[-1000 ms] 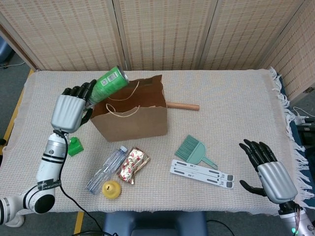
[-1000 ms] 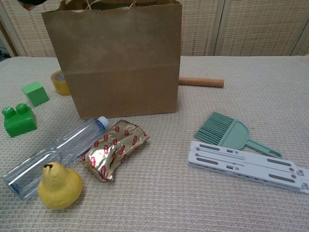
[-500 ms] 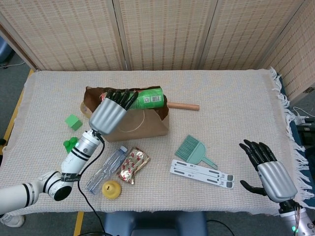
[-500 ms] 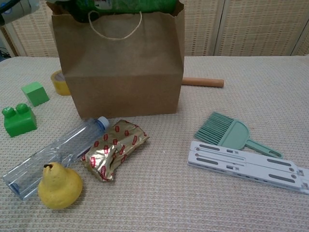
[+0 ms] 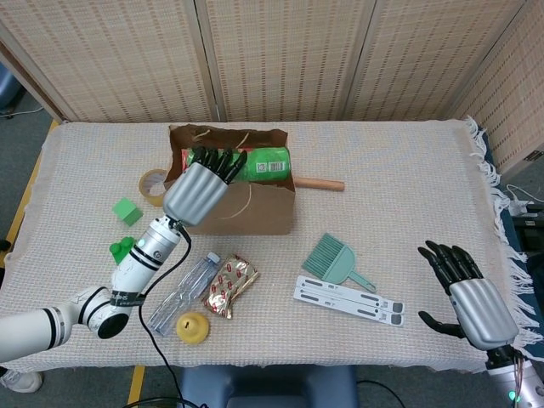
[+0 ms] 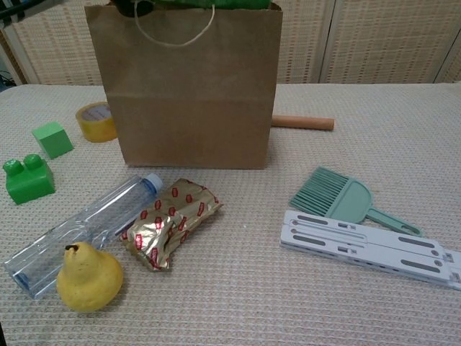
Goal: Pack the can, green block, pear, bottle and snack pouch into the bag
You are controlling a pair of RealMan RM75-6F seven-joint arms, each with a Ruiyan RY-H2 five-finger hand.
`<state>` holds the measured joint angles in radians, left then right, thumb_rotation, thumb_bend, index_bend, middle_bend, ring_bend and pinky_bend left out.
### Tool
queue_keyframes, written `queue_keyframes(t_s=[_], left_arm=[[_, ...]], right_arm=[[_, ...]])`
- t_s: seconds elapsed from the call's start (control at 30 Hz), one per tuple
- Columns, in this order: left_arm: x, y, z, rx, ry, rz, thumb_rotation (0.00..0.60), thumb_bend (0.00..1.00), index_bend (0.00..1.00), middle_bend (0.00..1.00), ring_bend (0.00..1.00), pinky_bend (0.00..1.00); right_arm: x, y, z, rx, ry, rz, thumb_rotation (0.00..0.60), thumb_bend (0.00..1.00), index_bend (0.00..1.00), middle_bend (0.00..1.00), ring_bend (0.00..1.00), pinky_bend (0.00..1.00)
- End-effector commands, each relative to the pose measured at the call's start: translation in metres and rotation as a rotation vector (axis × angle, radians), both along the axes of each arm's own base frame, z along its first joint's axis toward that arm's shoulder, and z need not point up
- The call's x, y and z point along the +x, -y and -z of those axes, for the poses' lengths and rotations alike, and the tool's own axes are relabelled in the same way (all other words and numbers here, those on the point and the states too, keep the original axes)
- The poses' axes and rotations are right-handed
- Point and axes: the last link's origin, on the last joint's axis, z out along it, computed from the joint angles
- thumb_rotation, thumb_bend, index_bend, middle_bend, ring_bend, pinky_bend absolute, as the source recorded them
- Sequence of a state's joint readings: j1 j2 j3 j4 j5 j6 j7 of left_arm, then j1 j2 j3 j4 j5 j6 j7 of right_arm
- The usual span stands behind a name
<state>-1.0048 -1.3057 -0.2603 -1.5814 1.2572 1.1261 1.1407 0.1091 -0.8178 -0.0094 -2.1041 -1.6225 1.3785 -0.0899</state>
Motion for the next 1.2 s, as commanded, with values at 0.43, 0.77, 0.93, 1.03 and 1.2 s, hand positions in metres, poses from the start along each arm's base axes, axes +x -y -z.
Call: queue_keyframes(t_s=[0.43, 0.77, 0.93, 1.03, 1.2], left_arm=[[0.012, 0.006, 0.007, 0.094, -0.181, 0.158, 0.6, 0.58, 0.53, 0.66, 0.69, 0.78], [0.015, -0.004, 0.017, 0.129, -0.224, 0.136, 0.6, 0.58, 0.52, 0.65, 0.69, 0.8], [0.013, -0.009, 0.018, 0.153, -0.232, 0.114, 0.6, 0.55, 0.45, 0.5, 0.54, 0.67], [0.013, -0.011, 0.018, 0.156, -0.21, 0.089, 0.6, 0.49, 0.31, 0.29, 0.3, 0.48], [0.014, -0.012, 0.018, 0.156, -0.193, 0.064, 0.6, 0.42, 0.1, 0.05, 0.07, 0.27]], right_arm=[[0.003, -0.004, 0.0, 0.001, 0.003, -0.015, 0.6, 0.1, 0.0, 0.0, 0.0, 0.0], [0.003, -0.003, -0.001, 0.002, 0.007, -0.013, 0.6, 0.1, 0.0, 0.0, 0.0, 0.0], [0.002, -0.001, -0.001, 0.007, 0.004, -0.006, 0.6, 0.1, 0.0, 0.0, 0.0, 0.0], [0.001, -0.001, -0.001, 0.007, 0.001, -0.004, 0.6, 0.1, 0.0, 0.0, 0.0, 0.0], [0.001, 0.0, -0.001, 0.004, 0.001, -0.002, 0.6, 0.1, 0.0, 0.0, 0.0, 0.0]])
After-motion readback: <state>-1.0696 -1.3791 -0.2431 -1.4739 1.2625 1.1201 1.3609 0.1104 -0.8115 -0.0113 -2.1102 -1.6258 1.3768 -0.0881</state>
